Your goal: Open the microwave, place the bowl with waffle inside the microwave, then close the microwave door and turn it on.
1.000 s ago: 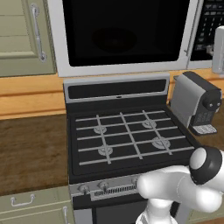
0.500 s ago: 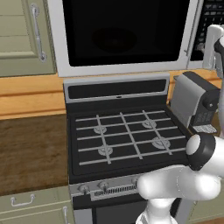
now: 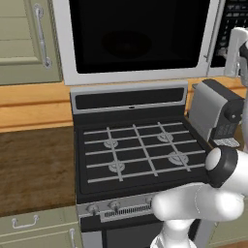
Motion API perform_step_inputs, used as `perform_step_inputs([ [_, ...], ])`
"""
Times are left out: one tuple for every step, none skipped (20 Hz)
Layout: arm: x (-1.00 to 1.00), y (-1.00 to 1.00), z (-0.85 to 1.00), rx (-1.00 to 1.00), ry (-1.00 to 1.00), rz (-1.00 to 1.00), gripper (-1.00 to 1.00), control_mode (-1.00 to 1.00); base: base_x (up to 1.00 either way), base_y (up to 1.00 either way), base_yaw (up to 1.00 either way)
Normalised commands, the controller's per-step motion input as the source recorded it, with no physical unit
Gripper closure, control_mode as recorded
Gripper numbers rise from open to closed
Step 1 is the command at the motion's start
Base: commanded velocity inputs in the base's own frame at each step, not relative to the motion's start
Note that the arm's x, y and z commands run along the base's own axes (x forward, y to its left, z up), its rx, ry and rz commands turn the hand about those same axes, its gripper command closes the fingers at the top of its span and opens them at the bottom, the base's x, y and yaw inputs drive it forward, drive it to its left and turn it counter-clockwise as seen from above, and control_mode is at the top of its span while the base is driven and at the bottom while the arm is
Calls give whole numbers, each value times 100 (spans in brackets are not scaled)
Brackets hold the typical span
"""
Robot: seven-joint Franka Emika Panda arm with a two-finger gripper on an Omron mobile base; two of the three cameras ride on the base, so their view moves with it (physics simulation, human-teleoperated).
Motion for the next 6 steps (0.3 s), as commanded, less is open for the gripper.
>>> perform_step_inputs([
  [-12, -14, 0, 4, 0, 0, 100, -100, 0, 0, 0],
  [-39, -14, 0, 5, 0, 0, 100, -100, 0, 0, 0],
  [-59, -9, 2, 3, 0, 0, 100, -100, 0, 0, 0],
  [-84, -6, 12, 3, 1, 0, 100, -100, 0, 0, 0],
  [-100, -9, 21, 4, 2, 0, 100, -100, 0, 0, 0],
  [-100, -12, 23, 4, 0, 0, 100, -100, 0, 0, 0],
])
